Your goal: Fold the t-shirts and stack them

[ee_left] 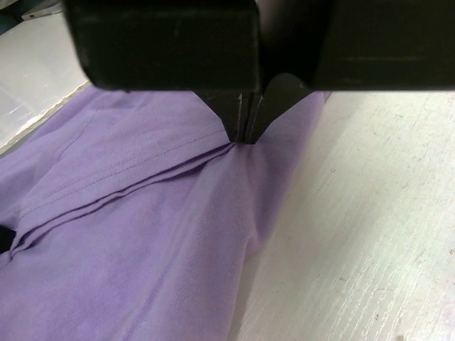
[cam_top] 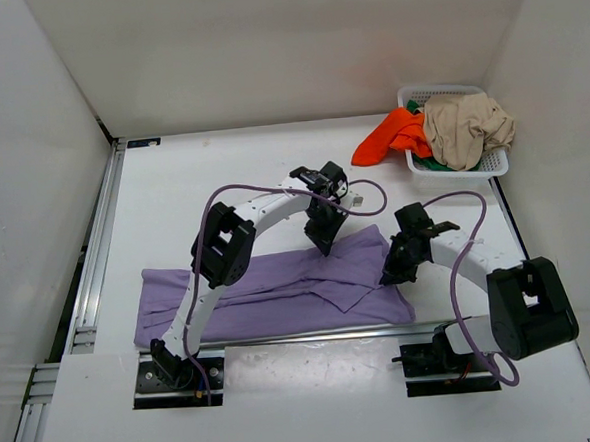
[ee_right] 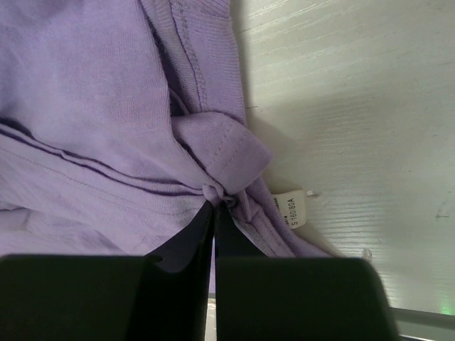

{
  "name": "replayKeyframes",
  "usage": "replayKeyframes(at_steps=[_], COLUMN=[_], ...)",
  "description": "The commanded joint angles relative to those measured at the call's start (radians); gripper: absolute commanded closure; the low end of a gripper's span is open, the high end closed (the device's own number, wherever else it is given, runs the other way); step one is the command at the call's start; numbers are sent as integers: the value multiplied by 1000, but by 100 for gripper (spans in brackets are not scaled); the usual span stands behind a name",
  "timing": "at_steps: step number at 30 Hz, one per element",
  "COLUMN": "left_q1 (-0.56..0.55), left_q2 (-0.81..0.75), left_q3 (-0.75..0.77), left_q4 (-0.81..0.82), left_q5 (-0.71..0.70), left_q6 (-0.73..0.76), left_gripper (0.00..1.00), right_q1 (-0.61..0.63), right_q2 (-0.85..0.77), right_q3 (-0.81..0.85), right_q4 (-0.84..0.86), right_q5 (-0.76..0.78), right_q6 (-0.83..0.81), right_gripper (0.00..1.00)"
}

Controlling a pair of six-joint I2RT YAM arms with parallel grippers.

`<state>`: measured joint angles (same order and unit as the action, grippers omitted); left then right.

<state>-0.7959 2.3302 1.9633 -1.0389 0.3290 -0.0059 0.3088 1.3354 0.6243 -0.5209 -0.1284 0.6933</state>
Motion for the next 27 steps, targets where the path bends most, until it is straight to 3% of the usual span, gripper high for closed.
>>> replayKeyframes(at_steps=[1,8,27], left_q1=[-5,-5,-5], left_q2=[-98,-275,-414], left_q3=[-6,-113,-323], left_q4=[8,8,25], left_q5=[-25,-53,-41], left_q6=[6,6,6], left_gripper=[89,89,89], right_q1=[-4,15,271], right_q2=[-5,-159,-397], right_q3=[-8,35,-5], right_q4=[-59,-159,-323], right_q5=[102,190,250], right_q6=[-47,-92,26], right_gripper=[100,100,100])
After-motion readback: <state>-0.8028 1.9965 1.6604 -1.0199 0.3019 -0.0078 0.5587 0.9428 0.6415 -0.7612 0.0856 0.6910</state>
